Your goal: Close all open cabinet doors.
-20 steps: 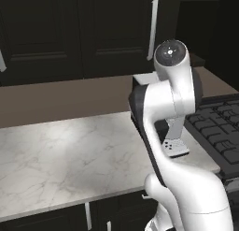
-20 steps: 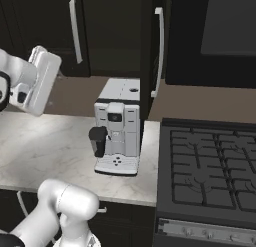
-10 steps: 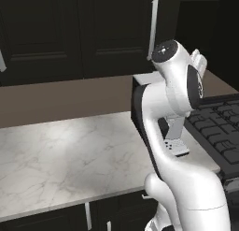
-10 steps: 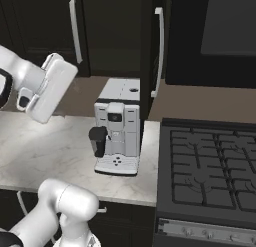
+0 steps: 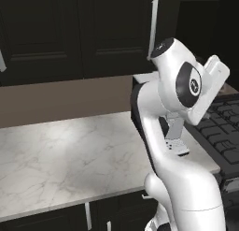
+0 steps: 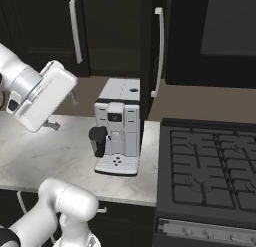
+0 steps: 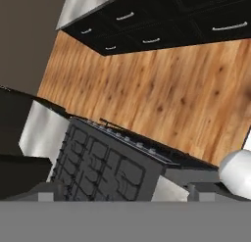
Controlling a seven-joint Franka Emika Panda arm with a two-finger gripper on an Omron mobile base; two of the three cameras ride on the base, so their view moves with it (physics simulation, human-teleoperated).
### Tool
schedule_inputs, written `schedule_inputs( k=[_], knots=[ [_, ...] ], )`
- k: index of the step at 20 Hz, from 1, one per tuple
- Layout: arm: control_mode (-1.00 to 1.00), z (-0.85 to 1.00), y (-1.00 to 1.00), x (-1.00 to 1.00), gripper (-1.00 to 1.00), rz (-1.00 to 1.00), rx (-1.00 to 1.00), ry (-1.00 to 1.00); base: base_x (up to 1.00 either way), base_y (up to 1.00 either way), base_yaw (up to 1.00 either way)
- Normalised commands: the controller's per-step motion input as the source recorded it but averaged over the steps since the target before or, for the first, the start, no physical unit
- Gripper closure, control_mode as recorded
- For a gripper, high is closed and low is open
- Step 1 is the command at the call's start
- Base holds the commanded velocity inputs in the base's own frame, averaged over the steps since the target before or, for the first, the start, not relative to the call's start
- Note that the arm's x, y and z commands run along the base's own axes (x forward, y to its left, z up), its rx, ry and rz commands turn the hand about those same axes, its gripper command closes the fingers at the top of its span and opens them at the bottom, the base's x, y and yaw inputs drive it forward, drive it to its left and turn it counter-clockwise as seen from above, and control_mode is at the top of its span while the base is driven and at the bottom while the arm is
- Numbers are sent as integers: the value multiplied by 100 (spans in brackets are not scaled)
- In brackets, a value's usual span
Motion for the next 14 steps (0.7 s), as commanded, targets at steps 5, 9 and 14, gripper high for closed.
schedule_inputs(
  k=[5, 9, 14],
  knots=[
    [-100, 0, -19, -46, -100, -15, 1, 1, 0, 0, 0],
    [-100, 0, -35, -40, -100, 1, 2, 0, 0, 0, 0],
    [-100, 0, -39, -49, -100, 22, 3, 0, 0, 0, 0]
  ],
)
